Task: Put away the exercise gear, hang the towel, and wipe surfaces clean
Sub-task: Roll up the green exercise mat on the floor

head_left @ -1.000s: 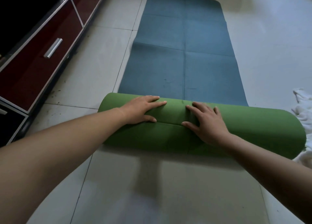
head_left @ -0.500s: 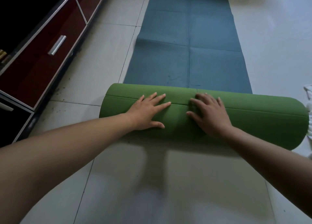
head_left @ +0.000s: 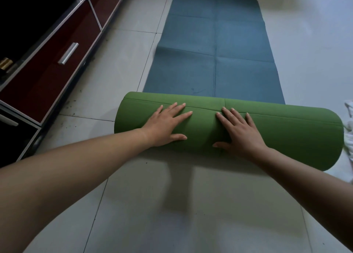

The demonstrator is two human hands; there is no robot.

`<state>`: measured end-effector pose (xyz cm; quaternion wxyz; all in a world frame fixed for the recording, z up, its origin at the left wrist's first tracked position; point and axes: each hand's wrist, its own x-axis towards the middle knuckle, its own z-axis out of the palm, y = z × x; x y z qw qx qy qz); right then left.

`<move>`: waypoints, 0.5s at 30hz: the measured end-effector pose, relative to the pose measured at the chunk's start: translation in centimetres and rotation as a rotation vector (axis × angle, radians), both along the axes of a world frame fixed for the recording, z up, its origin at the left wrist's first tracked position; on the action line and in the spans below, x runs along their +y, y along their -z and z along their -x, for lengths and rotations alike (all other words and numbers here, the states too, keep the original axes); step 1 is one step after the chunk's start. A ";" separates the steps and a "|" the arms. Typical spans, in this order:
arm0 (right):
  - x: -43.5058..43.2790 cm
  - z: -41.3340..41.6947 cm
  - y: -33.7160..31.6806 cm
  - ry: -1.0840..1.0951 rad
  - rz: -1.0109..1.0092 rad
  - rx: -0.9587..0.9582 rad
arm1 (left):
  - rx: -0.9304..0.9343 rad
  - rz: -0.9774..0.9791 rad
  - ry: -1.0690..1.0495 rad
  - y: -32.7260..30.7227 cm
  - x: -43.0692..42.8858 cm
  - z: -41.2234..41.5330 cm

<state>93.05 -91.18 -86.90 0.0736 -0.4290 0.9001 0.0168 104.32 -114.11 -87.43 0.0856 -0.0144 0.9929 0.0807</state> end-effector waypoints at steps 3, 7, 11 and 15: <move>-0.5 0.2 -0.3 0.034 0.023 0.003 | 0.002 0.012 -0.007 -0.1 -0.7 -0.3; -0.9 -0.6 -0.7 0.050 -0.008 -0.005 | -0.015 0.037 0.001 -0.3 -1.2 -0.5; -2.0 -2.3 -0.1 0.064 -0.093 -0.021 | -0.038 0.052 0.011 -0.4 -1.1 -0.5; -3.8 -2.5 0.4 0.097 -0.071 -0.023 | -0.034 0.036 -0.003 -0.7 -1.6 -0.5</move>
